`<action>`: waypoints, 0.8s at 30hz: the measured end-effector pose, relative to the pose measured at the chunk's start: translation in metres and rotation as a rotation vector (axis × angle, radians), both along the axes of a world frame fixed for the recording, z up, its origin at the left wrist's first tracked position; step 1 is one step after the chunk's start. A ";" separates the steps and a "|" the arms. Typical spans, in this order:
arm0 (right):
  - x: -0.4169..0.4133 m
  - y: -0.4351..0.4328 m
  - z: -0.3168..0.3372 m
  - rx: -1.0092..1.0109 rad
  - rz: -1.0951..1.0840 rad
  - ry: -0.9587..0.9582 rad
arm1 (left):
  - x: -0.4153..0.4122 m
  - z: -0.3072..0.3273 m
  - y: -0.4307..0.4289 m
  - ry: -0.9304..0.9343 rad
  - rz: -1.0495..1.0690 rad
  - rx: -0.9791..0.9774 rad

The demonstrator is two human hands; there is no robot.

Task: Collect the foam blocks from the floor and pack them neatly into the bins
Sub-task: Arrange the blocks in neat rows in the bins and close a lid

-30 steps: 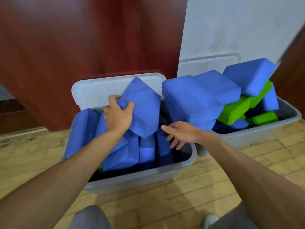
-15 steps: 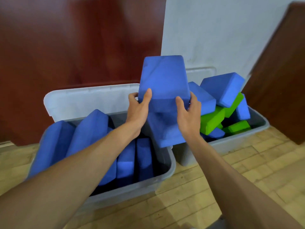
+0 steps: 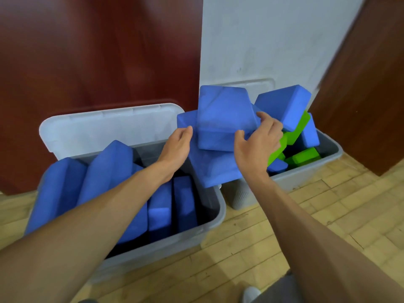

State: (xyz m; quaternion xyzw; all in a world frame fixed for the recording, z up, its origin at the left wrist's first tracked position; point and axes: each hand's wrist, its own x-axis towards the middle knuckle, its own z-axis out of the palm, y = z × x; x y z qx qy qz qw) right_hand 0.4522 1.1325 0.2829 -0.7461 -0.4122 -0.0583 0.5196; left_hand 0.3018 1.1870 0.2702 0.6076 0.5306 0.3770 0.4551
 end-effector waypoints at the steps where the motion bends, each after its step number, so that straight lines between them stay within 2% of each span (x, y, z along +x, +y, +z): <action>1: -0.005 0.000 -0.001 0.047 0.029 -0.091 | -0.008 -0.001 -0.002 0.009 0.008 0.010; 3: -0.021 0.003 -0.004 0.105 0.124 -0.196 | -0.031 -0.001 -0.007 0.039 0.006 0.030; 6: -0.051 0.003 -0.010 0.077 0.370 -0.194 | -0.071 -0.011 -0.012 0.164 0.001 0.070; 9: -0.080 0.000 -0.027 -0.255 0.637 -0.181 | -0.116 -0.036 -0.015 0.375 -0.042 0.118; 11: -0.096 -0.005 -0.041 -0.513 0.725 -0.176 | -0.144 -0.055 -0.022 0.618 -0.138 0.132; 13: -0.107 -0.011 -0.050 -0.696 0.742 -0.153 | -0.169 -0.070 -0.034 0.919 -0.235 0.166; 14: -0.110 -0.012 -0.052 -0.777 0.736 -0.135 | -0.180 -0.076 -0.038 1.007 -0.271 0.201; 19: -0.115 -0.012 -0.053 -1.115 0.679 -0.109 | -0.200 -0.087 -0.050 1.067 -0.309 0.368; 22: -0.112 -0.005 -0.066 -1.175 0.652 -0.054 | -0.195 -0.098 -0.048 1.105 -0.256 0.507; 24: -0.106 0.001 -0.079 -1.197 0.631 -0.083 | -0.189 -0.098 -0.044 1.230 -0.232 0.589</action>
